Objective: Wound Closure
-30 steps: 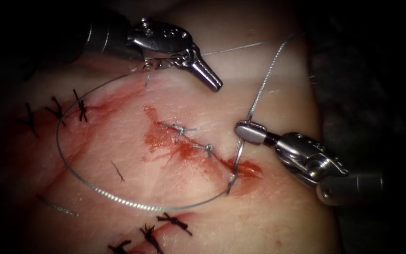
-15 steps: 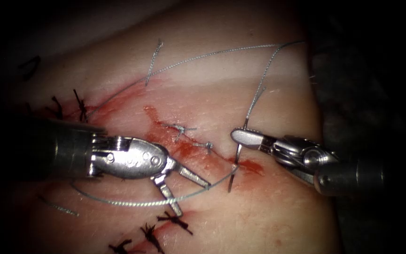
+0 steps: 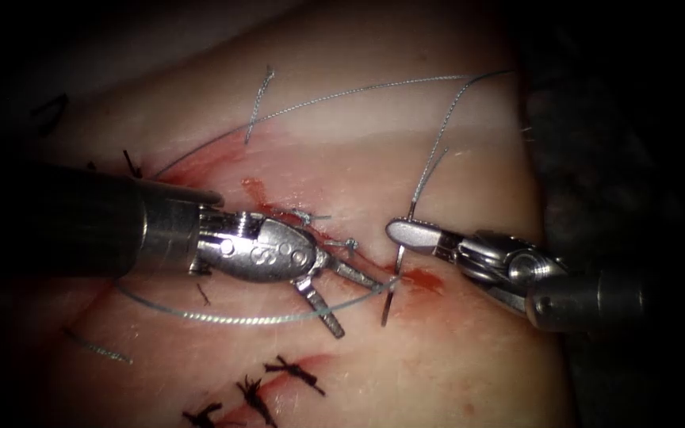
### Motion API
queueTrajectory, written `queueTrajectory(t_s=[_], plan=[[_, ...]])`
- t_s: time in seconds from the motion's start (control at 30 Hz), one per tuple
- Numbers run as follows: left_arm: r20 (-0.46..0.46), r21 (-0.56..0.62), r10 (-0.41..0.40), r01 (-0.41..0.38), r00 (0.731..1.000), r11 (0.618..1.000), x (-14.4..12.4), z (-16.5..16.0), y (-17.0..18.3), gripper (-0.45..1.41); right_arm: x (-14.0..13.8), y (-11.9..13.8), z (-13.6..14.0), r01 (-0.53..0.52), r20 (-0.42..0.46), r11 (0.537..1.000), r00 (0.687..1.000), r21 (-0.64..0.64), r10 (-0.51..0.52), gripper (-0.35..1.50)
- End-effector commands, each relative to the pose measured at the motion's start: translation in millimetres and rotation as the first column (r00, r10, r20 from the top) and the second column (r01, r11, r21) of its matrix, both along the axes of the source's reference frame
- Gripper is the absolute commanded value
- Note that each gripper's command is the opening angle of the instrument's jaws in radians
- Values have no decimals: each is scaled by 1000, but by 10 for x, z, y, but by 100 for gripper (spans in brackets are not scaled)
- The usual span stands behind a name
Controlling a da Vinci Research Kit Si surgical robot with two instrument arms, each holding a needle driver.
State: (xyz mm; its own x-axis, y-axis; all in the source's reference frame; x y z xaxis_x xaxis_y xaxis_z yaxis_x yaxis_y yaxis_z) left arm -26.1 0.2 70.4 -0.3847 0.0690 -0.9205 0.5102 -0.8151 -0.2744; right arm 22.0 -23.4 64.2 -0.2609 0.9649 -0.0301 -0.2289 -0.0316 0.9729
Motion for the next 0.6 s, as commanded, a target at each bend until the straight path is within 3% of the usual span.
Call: queueTrajectory(t_s=[0.03,0.17,0.33,0.43,0.6], plan=[[-2,4,-2,2,1000,1000,-5,4,-4,34,8,-4,3,2,-2,1000,1000,-2,-2,-35],[-2,-11,-17,17,1000,1000,-9,5,-5,24,8,-2,4,1,1,1000,1000,-7,-1,-35],[19,-10,-34,34,999,999,-15,4,-3,24,8,-2,4,2,0,1000,1000,-8,-2,-35],[16,-15,-43,43,999,999,-23,4,-3,39,8,-2,4,2,0,1000,1000,-7,-2,-35],[17,-16,-45,45,999,999,-25,6,-5,47,8,-3,4,2,0,1000,1000,-7,-2,-35]])
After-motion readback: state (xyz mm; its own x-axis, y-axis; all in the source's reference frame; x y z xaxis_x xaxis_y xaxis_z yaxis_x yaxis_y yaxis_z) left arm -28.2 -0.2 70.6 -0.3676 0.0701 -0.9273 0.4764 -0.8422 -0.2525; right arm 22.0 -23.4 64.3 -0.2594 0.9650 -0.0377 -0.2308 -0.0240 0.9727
